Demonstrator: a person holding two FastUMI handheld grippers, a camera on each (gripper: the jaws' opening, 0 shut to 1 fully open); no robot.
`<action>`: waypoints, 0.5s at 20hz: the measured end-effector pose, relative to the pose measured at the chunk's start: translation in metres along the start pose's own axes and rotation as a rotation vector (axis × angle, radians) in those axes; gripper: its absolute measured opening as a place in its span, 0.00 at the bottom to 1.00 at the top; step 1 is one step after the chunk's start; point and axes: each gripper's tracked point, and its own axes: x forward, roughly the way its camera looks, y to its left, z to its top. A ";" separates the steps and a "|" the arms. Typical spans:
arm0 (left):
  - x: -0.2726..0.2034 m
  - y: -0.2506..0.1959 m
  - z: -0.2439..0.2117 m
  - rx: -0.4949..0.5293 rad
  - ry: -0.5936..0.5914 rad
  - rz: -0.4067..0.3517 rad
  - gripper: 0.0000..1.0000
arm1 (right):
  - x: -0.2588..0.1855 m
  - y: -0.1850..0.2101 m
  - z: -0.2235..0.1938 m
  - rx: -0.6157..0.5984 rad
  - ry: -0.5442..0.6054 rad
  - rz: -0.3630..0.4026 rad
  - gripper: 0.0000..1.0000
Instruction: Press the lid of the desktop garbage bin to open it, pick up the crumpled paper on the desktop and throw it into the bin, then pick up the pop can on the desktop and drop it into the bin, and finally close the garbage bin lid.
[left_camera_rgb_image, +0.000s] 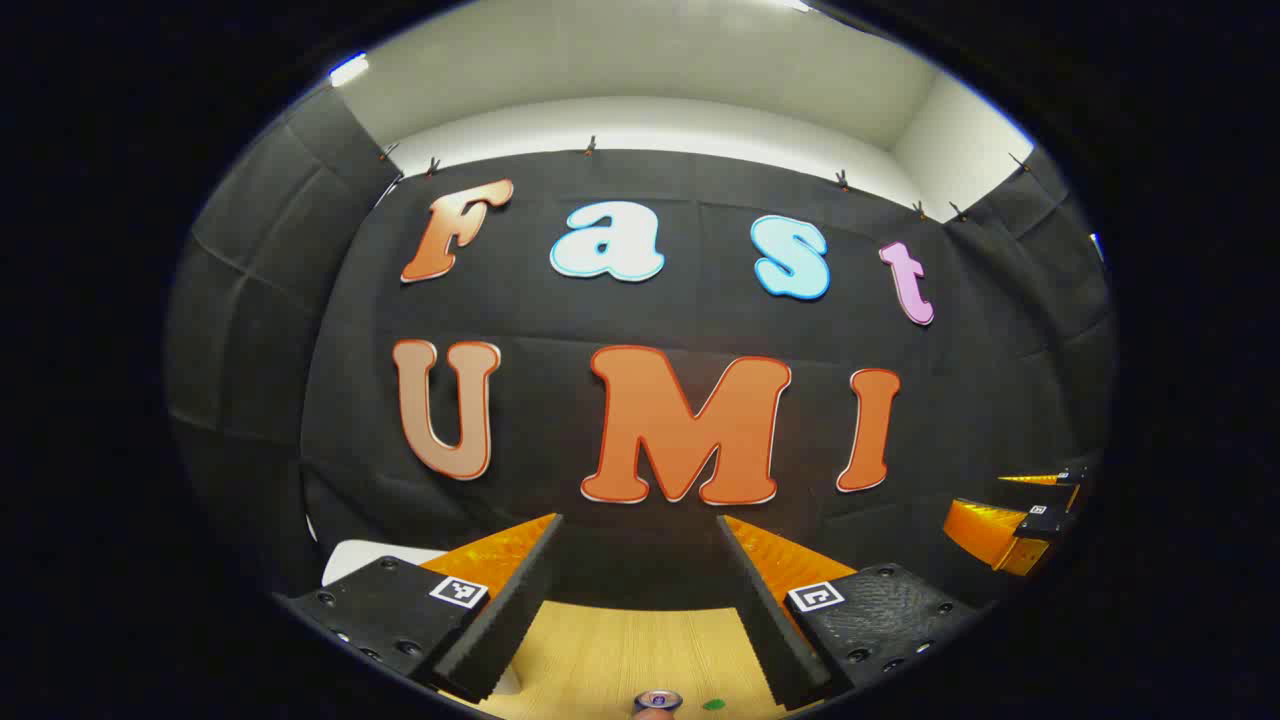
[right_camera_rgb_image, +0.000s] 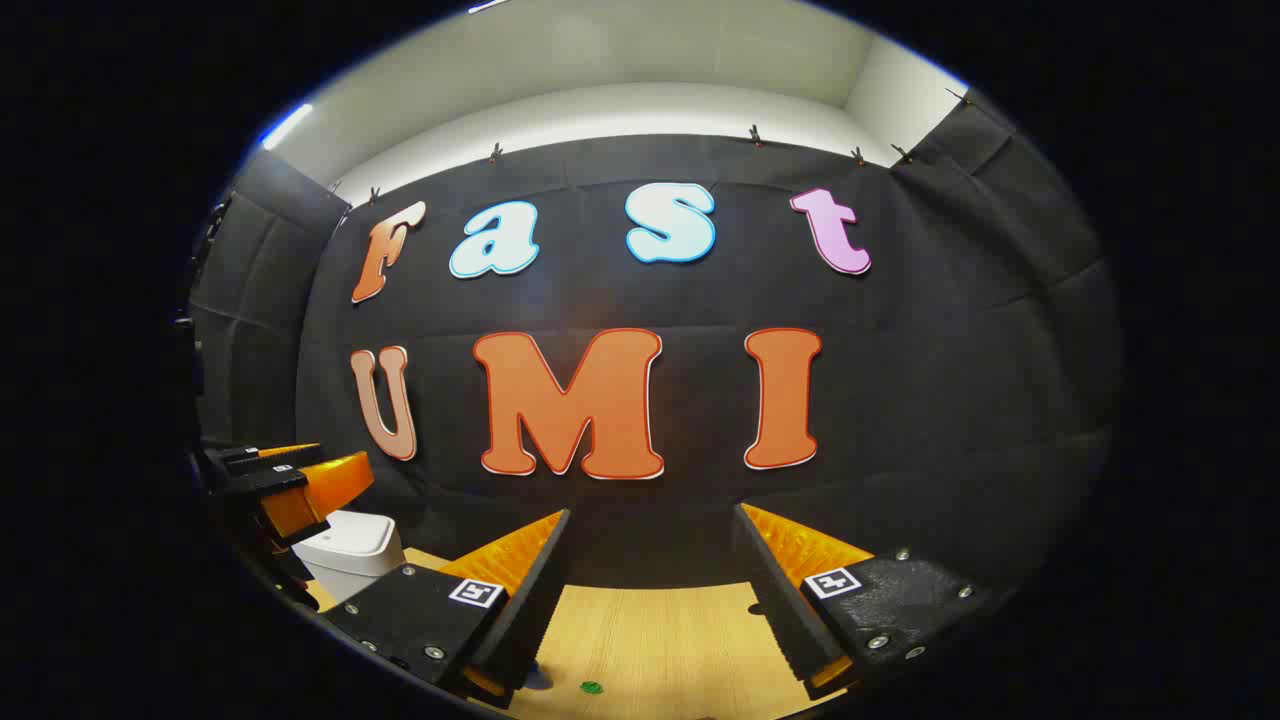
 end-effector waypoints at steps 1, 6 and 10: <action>0.002 0.009 -0.005 -0.010 0.010 0.015 0.91 | -0.001 0.008 -0.005 -0.001 0.010 0.009 0.93; 0.001 0.022 -0.015 0.016 0.029 0.035 0.93 | 0.002 0.023 -0.024 0.034 0.060 0.010 0.93; 0.000 0.007 -0.027 -0.020 0.049 -0.011 0.93 | 0.002 0.029 -0.035 0.023 0.079 0.013 0.94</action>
